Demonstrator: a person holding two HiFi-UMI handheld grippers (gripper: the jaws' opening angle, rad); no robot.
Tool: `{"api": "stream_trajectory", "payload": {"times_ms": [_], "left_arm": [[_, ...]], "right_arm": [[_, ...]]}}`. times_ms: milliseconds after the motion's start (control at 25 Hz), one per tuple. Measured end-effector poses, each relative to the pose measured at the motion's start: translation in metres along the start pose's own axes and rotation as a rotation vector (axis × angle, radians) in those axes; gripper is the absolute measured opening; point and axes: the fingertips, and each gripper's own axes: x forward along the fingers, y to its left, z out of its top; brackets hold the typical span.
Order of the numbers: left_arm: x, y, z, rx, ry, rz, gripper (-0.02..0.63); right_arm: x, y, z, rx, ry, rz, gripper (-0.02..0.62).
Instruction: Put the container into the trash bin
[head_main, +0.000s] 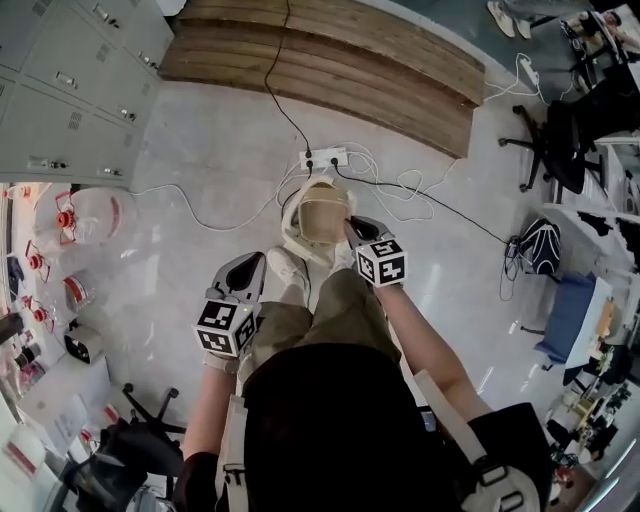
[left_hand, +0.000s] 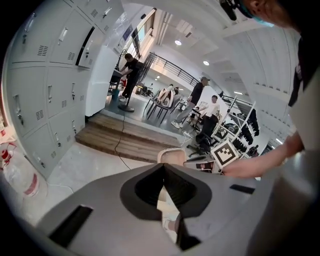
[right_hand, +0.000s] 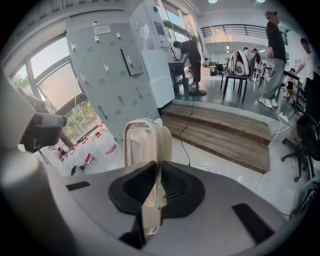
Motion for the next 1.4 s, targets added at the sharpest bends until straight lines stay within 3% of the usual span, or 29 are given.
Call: {"api": "stream_trajectory", "payload": {"times_ms": [320,1400], "left_arm": [[0.007,-0.001,-0.028,-0.027,0.038,0.053,0.008],[0.035,0.017,-0.079,-0.255,0.062,0.287,0.008]], "right_arm": [[0.041,-0.014,-0.044,-0.058,0.122,0.037,0.044],[0.186,-0.098,-0.139,-0.045,0.424,0.065,0.043]]}}
